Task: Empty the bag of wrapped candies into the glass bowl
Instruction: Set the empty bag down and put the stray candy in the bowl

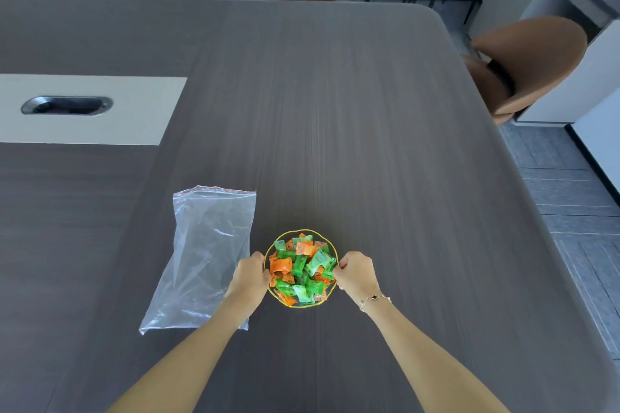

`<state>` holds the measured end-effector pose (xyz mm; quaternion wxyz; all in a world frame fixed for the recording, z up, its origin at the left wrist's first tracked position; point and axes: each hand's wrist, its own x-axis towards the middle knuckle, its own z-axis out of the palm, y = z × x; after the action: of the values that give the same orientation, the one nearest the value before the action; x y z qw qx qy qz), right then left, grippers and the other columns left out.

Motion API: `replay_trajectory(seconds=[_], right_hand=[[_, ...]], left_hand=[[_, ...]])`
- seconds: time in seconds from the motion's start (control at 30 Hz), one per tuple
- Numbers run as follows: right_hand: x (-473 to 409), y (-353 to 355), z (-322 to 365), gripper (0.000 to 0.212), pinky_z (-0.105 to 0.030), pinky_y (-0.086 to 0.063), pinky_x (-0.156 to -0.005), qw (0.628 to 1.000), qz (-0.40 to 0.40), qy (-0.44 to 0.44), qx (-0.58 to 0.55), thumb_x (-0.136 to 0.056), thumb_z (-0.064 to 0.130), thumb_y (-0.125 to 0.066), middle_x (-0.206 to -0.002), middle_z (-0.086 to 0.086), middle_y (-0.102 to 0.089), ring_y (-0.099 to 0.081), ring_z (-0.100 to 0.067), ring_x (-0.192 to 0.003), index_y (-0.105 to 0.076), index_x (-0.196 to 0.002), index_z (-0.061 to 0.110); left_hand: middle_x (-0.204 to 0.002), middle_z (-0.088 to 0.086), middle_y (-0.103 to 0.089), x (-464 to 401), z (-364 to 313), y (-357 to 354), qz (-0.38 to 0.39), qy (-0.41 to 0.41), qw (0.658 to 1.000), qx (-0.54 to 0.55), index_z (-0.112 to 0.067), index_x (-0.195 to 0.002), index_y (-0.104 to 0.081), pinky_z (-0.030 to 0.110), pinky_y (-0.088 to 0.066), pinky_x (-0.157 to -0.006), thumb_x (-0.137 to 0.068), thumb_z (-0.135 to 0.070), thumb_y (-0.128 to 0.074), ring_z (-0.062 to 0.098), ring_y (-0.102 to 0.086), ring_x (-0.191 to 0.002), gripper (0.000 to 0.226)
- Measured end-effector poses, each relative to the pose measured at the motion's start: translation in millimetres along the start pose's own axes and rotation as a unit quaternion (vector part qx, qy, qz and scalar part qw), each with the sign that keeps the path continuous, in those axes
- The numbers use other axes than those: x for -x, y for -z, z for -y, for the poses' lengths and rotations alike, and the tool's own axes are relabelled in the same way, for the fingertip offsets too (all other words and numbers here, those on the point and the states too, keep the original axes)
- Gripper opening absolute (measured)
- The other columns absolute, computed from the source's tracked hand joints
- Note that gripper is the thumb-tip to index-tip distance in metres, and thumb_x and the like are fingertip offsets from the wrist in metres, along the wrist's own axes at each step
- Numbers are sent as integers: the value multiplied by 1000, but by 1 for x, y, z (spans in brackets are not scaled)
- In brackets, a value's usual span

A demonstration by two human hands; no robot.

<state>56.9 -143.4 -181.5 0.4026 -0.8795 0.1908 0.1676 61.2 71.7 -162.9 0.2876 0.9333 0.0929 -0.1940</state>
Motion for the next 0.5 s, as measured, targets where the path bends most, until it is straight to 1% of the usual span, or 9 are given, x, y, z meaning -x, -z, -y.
replay_trajectory(seconds=[0.13, 0.3, 0.43, 0.5], right_hand=[[1, 2, 0, 11, -29, -36, -52, 1000, -8, 0, 1, -68, 3, -48, -55, -11, -49, -44, -20, -53, -49, -60, 10], [8, 16, 16, 10, -29, -35, -53, 999, -28, -1, -15, -69, 3, -49, -57, -11, -48, -42, -20, -55, -49, -62, 10], [10, 41, 43, 10, -28, -32, -53, 999, -39, 5, -21, -68, 2, -48, -57, -13, -45, -38, -20, -56, -48, -62, 10], [9, 56, 60, 10, -28, -32, -53, 999, -43, 12, -22, -68, 1, -48, -57, -13, -46, -39, -21, -56, -49, -61, 9]], left_hand=[[-82, 13, -70, 1, -3, 4, 4, -11, 1000, 3, -5, -92, -60, 42, -61, -69, -92, -9, -55, 23, -69, -73, 7], [-80, 16, -70, 1, -17, 24, -3, -20, 1000, 20, -3, -88, -61, 45, -61, -69, -88, -6, -55, 27, -70, -72, 7], [-76, 21, -70, -6, -37, 49, -12, -44, 998, 45, 2, -82, -61, 51, -60, -67, -83, -4, -56, 34, -71, -71, 8], [-76, 24, -70, -12, -50, 65, -19, -53, 997, 55, 5, -81, -61, 52, -59, -67, -79, -3, -55, 37, -71, -72, 9]])
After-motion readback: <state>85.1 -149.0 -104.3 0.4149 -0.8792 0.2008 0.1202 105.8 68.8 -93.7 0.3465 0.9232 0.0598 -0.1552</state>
